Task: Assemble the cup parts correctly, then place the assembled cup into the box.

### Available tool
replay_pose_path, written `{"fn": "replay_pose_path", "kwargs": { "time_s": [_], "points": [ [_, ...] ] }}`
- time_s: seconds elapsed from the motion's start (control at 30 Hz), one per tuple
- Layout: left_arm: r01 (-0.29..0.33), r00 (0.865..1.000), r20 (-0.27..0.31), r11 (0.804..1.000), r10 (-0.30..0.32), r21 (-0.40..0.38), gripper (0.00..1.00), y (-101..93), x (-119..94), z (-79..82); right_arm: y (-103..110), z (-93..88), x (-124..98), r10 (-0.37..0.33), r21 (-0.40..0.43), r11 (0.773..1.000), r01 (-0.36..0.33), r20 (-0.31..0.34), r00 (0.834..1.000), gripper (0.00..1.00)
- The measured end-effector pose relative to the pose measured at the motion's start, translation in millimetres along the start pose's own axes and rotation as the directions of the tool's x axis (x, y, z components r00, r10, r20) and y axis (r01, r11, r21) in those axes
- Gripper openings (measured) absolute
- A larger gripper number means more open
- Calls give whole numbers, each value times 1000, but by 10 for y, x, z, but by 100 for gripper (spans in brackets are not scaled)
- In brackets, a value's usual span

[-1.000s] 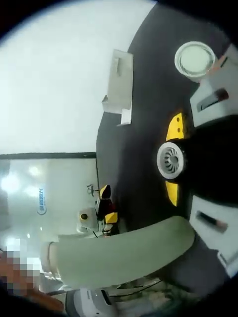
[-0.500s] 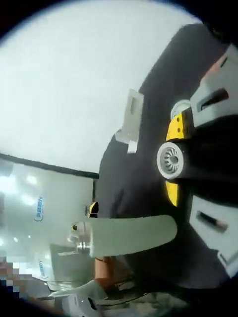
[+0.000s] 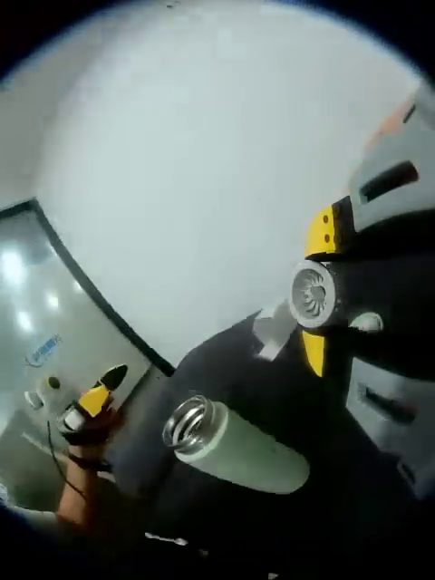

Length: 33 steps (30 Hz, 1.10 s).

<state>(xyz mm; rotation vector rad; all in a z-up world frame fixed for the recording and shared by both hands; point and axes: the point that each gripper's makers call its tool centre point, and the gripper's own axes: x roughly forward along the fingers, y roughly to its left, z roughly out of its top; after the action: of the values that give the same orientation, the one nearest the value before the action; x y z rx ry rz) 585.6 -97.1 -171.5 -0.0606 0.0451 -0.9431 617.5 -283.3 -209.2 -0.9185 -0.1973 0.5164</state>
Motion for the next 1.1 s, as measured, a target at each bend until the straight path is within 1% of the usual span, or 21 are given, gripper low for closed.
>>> {"fn": "replay_pose_path", "kwargs": {
  "time_s": [0.07,0.1,0.17,0.2,0.23,0.3,0.33,0.37,0.4,0.47,0.5,0.53,0.57,0.6,0.63,0.67,0.73,0.8,0.87,0.93,1.1],
  "points": [
    [9,1000,4,999,-9,-46,29,-109,182,129,-94,41,-12,-46,-81,996,44,-13,999,26],
    [13,1000,8,999,-13,-47,29,-138,235,165,-123,67,-19,-57,-102,993,55,-13,998,26],
    [2,1000,-12,999,-2,-51,29,-214,392,211,-228,146,-45,-116,-129,985,115,-2,993,26],
    [4,1000,-8,999,-4,-47,29,-261,459,241,-300,149,-51,-148,-143,979,144,-16,989,26],
    [-6,1000,-19,998,5,-56,28,-320,532,212,-364,179,-67,-180,-184,967,175,-12,984,26],
    [14,1000,5,997,-14,-82,28,-451,636,290,-487,222,-104,-237,-260,939,223,-23,971,26],
    [11,1000,-2,995,-11,-102,27,-482,691,303,-511,281,-115,-247,-303,923,237,7,969,26],
    [14,1000,-5,995,-14,-103,26,-523,727,320,-545,289,-129,-264,-314,915,252,4,964,26],
    [18,1000,-2,994,-18,-104,26,-572,768,341,-549,297,-129,-266,-319,914,252,2,964,26],
    [8,1000,-16,994,-10,-106,26,-574,847,384,-593,356,-153,-287,-356,893,274,17,958,26],
    [26,1000,-13,993,-28,-118,26,-572,879,438,-586,364,-153,-284,-368,890,269,15,959,26],
    [37,999,-24,988,-41,-153,25,-638,899,437,-605,385,-166,-297,-387,878,281,18,955,26],
    [42,999,-20,987,-46,-152,25,-665,921,463,-627,413,-181,-314,-415,860,296,27,949,26],
    [57,998,-3,987,-58,-151,25,-739,935,489,-614,430,-184,-311,-438,851,290,26,950,26],
    [45,999,-5,987,-46,-154,25,-767,957,497,-614,432,-183,-315,-440,849,292,23,949,26],
    [36,999,-4,988,-37,-148,25,-770,973,508,-649,473,-197,-338,-469,825,316,39,940,26],
    [20,1000,-11,989,-22,-144,25,-802,1016,503,-624,479,-184,-328,-475,825,305,37,944,26],
    [29,999,-22,987,-33,-160,25,-861,1048,479,-634,547,-192,-342,-499,803,325,60,938,26],
    [28,999,-16,988,-31,-154,25,-911,1071,474,-628,573,-185,-345,-504,800,327,61,937,26],
    [17,1000,-18,988,-20,-151,25,-927,1092,466,-628,600,-181,-350,-523,786,331,65,934,26],
    [26,1000,-12,986,-28,-166,25,-966,1173,461,-627,642,-192,-348,-529,782,329,67,935,26]
  ]
}}
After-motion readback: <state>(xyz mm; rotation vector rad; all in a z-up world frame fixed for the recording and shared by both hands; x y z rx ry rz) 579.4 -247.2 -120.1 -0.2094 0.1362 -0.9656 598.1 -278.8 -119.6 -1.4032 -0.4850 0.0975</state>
